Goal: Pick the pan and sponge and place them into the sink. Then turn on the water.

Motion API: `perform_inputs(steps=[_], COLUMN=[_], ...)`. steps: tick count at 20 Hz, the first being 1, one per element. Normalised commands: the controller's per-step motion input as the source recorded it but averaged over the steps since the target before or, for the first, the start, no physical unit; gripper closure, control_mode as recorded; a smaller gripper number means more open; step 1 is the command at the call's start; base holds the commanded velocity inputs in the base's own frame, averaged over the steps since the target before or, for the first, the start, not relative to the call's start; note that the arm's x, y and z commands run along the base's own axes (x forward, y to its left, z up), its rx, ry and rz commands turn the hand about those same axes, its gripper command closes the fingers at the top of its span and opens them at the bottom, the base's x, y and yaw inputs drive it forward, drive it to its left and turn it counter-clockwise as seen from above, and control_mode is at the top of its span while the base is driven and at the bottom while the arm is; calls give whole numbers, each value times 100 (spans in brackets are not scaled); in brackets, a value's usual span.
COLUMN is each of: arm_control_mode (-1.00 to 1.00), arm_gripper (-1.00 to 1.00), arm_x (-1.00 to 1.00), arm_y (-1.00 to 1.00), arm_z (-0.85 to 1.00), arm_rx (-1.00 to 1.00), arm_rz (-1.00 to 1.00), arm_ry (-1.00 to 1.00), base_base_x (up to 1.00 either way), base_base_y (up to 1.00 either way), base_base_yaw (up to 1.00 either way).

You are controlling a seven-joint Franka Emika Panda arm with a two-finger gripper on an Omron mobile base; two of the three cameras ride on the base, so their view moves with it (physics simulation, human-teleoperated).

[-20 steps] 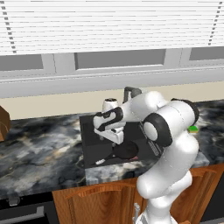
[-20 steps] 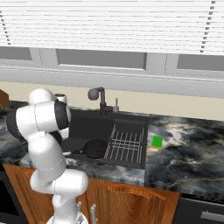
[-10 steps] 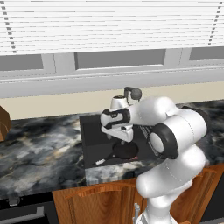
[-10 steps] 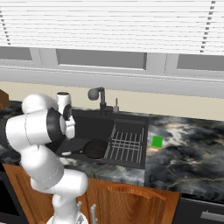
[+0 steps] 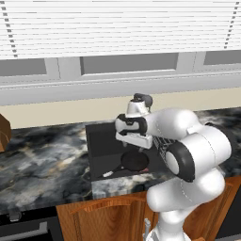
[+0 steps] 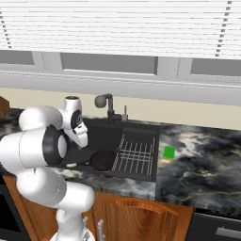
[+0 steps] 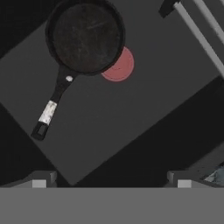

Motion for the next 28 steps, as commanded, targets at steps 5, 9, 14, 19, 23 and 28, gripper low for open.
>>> perform_inputs(steps=[5, 9, 14, 19, 23, 28], arm_control_mode=[-100, -100, -100, -100, -100, -100], arm_gripper=[-100, -100, -100, -100, -100, -100], arm_x=[-4, -5, -6, -6, -5, -6], arm_y=[-29, -30, -33, -34, -30, -27], arm_z=[18, 11, 9, 8, 7, 6], arm_rx=[-1, 0, 0, 0, 0, -1], arm_rz=[9, 9, 10, 11, 13, 15], arm_ry=[-2, -2, -3, -5, -6, -6], base_base_x=[0, 0, 0, 0, 0, 0], base_base_y=[0, 0, 0, 0, 0, 0], base_base_yaw=[0, 0, 0, 0, 0, 0])
